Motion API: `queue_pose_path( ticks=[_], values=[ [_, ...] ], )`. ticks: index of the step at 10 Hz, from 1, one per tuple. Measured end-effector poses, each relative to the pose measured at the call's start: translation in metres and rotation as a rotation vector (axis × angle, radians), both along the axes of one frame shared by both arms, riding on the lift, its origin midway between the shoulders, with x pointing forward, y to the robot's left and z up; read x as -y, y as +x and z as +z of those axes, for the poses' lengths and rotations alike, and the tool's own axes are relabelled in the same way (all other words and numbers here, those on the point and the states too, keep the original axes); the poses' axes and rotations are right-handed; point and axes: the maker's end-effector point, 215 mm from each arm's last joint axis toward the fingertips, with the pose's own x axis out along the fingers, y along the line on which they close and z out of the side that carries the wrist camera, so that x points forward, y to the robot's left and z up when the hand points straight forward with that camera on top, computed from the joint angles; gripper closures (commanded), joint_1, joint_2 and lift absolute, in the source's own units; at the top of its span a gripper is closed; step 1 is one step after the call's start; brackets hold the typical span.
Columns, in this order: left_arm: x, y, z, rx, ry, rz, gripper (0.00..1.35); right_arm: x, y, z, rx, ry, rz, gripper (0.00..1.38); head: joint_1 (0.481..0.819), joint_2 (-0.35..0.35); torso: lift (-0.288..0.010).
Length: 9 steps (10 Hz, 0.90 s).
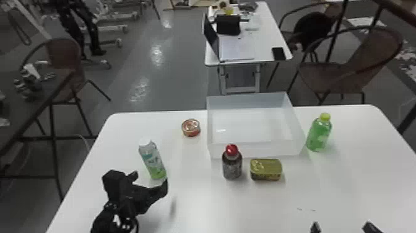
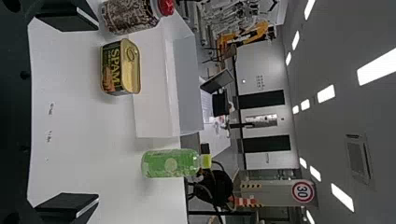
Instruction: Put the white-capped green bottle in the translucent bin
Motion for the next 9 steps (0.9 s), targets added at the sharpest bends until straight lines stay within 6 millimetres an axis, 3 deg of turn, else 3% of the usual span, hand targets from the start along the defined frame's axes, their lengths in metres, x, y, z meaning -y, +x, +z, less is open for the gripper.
queue_pose_path(
  ticks=[3, 5, 6, 8, 9],
  values=[
    [-0.007, 0.049, 0.001, -0.008, 0.027, -0.055, 0.11, -0.002, 0.007, 0.001, 0.008, 0.008, 0.009, 0.01, 0.695, 0.158, -0.028],
    [-0.012, 0.066, -0.002, -0.021, 0.002, -0.062, 0.09, -0.006, 0.012, 0.001, 0.012, 0.016, 0.015, 0.01, 0.695, 0.163, -0.028],
    [-0.018, 0.069, -0.007, -0.033, -0.001, -0.051, 0.16, -0.008, 0.013, 0.0, 0.012, 0.019, 0.017, 0.01, 0.695, 0.171, -0.028],
    [-0.029, 0.068, -0.02, -0.071, 0.001, -0.035, 0.92, -0.008, 0.014, 0.0, 0.013, 0.017, 0.026, 0.05, 0.695, 0.181, -0.028],
    [-0.034, 0.068, -0.02, -0.067, 0.006, -0.022, 0.9, -0.008, 0.014, -0.001, 0.011, 0.019, 0.029, 0.07, 0.695, 0.189, -0.028]
  ],
)
